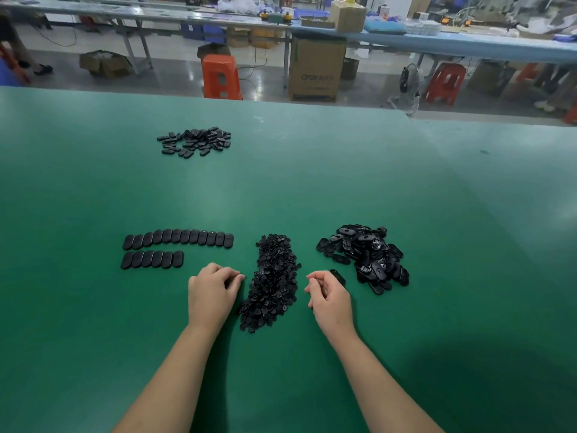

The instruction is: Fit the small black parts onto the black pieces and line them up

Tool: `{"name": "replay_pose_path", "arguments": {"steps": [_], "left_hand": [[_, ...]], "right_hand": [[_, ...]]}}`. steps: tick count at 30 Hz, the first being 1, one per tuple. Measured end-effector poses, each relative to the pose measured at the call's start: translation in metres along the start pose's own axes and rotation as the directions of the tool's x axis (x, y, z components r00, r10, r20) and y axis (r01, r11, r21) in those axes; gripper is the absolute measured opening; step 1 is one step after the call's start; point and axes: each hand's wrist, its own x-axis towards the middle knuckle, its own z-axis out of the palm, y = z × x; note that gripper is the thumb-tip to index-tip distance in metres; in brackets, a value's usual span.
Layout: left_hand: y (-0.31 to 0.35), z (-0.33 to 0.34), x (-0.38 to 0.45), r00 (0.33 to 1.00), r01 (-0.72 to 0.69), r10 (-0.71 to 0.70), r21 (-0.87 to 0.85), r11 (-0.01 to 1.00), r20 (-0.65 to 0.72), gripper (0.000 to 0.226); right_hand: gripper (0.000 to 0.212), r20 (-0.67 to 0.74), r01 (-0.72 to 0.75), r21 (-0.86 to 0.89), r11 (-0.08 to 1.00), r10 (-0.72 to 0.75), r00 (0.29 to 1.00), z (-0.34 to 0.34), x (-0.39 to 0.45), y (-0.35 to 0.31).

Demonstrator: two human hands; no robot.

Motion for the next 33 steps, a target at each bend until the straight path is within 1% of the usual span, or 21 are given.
{"name": "replay_pose_path", "arguments": {"steps": [2,4,7,9,10,11,13,15,16,18,20,22,25,29,31,33], "left_hand": [[0.002,0.002,-0.004,0.999,-0.027,0.027,0.023,0.999,-0.018,0.012],[0.003,0.002,-0.005,0.999,-0.040,0.041,0.052,0.998,-0.007,0.013],[0.005,0.001,-0.006,0.998,-0.064,0.064,0.087,0.994,0.009,0.014],[0.006,0.001,-0.006,0.997,-0.070,0.069,0.083,0.994,0.016,0.012],[0.006,0.000,-0.006,0.997,-0.076,0.075,0.076,0.994,0.018,0.010],[0.007,0.000,-0.006,0.996,-0.086,0.084,0.071,0.994,0.020,0.009],[0.008,-0.001,-0.007,0.994,-0.111,0.110,0.065,0.992,0.017,0.006],[0.009,-0.001,-0.007,0.992,-0.128,0.128,0.057,0.990,0.009,0.006],[0.010,-0.001,-0.008,0.992,-0.129,0.129,0.052,0.990,0.008,0.006],[0.010,-0.002,-0.009,0.993,-0.119,0.119,0.042,0.992,0.007,0.007],[0.011,-0.003,-0.010,0.993,-0.117,0.117,0.032,0.993,-0.011,0.009],[0.013,-0.005,-0.012,0.990,-0.139,0.140,0.030,0.990,-0.031,0.011],[0.015,-0.009,-0.015,0.980,-0.188,0.190,0.036,0.982,-0.061,0.012],[0.014,-0.010,-0.016,0.974,-0.210,0.211,0.023,0.977,-0.082,0.008],[0.013,-0.009,-0.015,0.972,-0.221,0.221,0.015,0.975,-0.080,0.006],[0.012,-0.007,-0.015,0.969,-0.233,0.233,0.003,0.972,-0.081,0.002]], "right_hand": [[0.019,0.014,0.010,-0.016,1.000,-0.009,1.000,0.000,0.000,0.000],[0.019,0.040,0.012,-0.038,0.999,-0.010,0.999,0.001,0.001,0.000],[0.015,0.140,0.002,-0.100,0.995,0.012,0.990,-0.002,0.004,-0.004],[0.012,0.211,-0.030,-0.101,0.994,0.051,0.976,-0.008,0.008,-0.007],[0.012,0.220,-0.038,-0.101,0.994,0.059,0.974,-0.012,0.011,-0.007],[0.012,0.200,-0.028,-0.120,0.992,0.052,0.978,-0.017,0.014,-0.008],[0.011,0.076,0.021,-0.254,0.967,-0.001,0.997,-0.029,0.020,-0.006],[0.018,-0.025,0.031,-0.438,0.898,-0.047,0.999,-0.039,0.027,-0.004],[0.022,-0.032,0.018,-0.505,0.863,-0.039,0.999,-0.043,0.029,-0.003],[0.030,0.012,-0.007,-0.584,0.812,0.017,1.000,-0.047,0.031,0.000],[0.032,0.080,0.020,-0.651,0.759,0.042,0.996,-0.048,0.031,0.002],[0.031,0.122,0.063,-0.694,0.717,0.031,0.992,-0.048,0.030,0.003],[0.032,0.115,0.074,-0.703,0.707,0.011,0.993,-0.048,0.032,0.003],[0.030,0.138,0.112,-0.721,0.683,-0.017,0.990,-0.047,0.033,0.000],[0.027,0.120,0.083,-0.663,0.744,-0.004,0.993,-0.047,0.034,0.000],[0.020,0.074,-0.003,-0.499,0.867,0.046,0.996,-0.047,0.033,-0.001]]}}
